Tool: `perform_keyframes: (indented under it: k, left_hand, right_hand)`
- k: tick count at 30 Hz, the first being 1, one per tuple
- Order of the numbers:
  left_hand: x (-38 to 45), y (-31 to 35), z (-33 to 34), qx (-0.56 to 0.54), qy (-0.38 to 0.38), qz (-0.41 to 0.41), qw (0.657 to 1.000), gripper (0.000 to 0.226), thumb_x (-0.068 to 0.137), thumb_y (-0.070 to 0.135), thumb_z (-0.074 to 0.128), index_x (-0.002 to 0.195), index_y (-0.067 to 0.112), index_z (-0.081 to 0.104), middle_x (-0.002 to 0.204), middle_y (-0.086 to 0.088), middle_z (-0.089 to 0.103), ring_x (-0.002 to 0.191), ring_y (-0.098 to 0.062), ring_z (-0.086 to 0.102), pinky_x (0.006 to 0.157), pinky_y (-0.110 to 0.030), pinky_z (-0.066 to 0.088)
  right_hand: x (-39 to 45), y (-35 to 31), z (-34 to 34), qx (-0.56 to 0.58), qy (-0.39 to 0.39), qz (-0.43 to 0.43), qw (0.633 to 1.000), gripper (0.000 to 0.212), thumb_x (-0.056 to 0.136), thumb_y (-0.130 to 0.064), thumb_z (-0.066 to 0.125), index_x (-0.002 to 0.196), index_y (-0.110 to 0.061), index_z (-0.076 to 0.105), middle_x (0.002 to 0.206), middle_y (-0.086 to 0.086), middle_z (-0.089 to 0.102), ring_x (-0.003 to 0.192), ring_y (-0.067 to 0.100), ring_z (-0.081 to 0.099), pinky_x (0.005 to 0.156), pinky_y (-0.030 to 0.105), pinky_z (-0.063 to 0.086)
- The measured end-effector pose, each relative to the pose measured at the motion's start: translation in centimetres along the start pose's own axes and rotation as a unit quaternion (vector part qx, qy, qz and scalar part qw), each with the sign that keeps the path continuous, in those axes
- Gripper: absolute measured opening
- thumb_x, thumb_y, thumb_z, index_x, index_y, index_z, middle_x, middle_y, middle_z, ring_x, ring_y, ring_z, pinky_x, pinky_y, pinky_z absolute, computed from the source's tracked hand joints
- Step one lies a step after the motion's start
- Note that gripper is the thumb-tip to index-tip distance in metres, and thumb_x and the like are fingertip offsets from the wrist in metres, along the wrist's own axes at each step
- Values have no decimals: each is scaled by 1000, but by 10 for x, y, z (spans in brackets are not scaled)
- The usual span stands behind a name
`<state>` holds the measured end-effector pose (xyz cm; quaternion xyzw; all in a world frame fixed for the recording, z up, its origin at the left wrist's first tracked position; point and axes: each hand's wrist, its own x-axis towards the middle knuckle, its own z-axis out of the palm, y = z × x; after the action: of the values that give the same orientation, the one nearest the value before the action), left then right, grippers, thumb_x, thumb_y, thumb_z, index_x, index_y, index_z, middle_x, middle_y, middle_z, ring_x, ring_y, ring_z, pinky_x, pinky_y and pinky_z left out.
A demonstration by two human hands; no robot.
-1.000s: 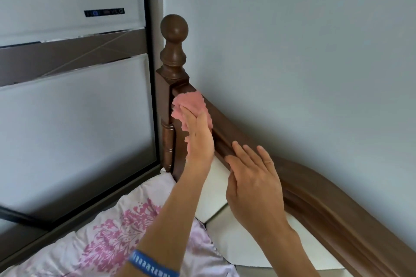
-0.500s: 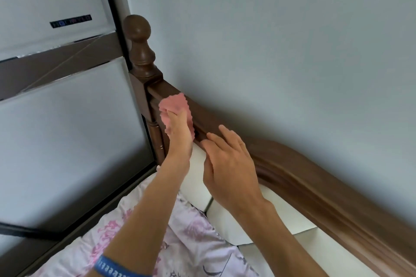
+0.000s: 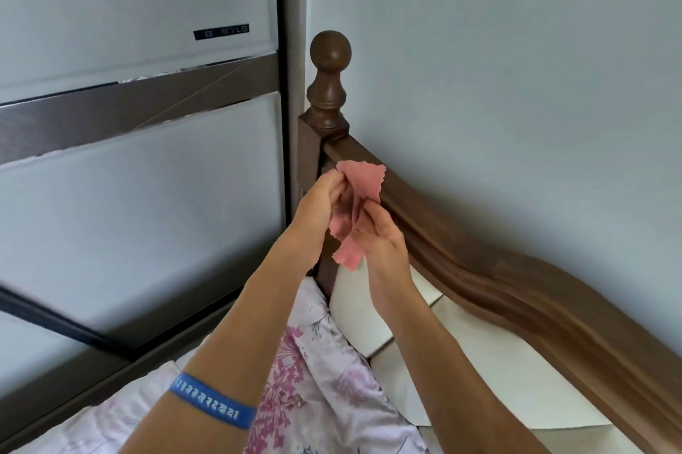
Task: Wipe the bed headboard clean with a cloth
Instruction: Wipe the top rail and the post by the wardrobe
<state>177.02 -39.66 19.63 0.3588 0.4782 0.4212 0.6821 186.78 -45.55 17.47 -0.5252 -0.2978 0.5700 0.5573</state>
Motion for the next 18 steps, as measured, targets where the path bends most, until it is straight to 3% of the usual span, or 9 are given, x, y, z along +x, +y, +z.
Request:
perform_keyframes:
  k: [2,4,6,8,10,13,15,18]
  left_hand:
    - [-5,-4,-11,-3,25,4,1000,27,103,37,41,94,36,66,84,22,71,85,8,63,67,-12,46]
    - [-14,-10,-25,-2,57,15,998,27,102,33,43,94,33,69,85,19,75,87,2,67,70,-17,48]
    - [-22,-19,-42,9,91,22,996,26,102,33,42,99,34,67,91,19,74,94,1,65,81,-23,46]
    - [-29,-26,-58,19,109,18,994,27,101,37,42,113,31,65,109,14,70,106,-3,61,92,-30,44]
    - [-34,-28,-66,13,118,11,993,31,101,38,43,124,28,62,118,9,66,111,-7,59,99,-34,44]
    - [-31,-27,-61,13,103,9,995,34,101,35,43,128,23,61,125,1,65,116,-13,60,105,-38,43]
    - [-28,-29,-52,29,91,22,995,30,101,34,43,122,27,63,121,4,67,114,-12,61,103,-37,45]
    - [-27,-38,-33,56,72,41,995,26,101,32,42,108,33,67,106,11,73,101,-5,68,92,-33,49]
  right_hand:
    - [15,2,10,-5,-14,4,1000,63,89,18,47,146,-7,42,133,3,61,112,7,66,89,22,56]
    - [36,-1,27,-35,-35,9,999,64,87,18,45,146,-8,42,125,0,65,117,30,61,102,42,49]
    - [49,-6,45,-49,-36,7,998,60,90,15,46,145,-8,44,126,0,65,118,37,58,103,41,47]
    - [48,-4,51,-18,-19,-8,1000,51,90,15,47,136,-7,54,128,0,64,118,21,62,103,31,46]
    - [34,-2,41,42,13,-12,999,44,89,16,47,122,-7,62,118,-1,67,116,15,62,100,25,48]
    - [8,9,6,121,44,-20,991,45,91,12,43,127,-8,62,126,5,66,118,11,63,102,25,49]
    - [4,15,-1,122,27,-33,992,52,92,13,39,134,-9,59,133,4,64,125,12,58,109,28,42]
    - [19,11,14,70,-26,-38,996,54,93,11,41,135,-20,56,124,-9,64,123,5,56,102,31,42]
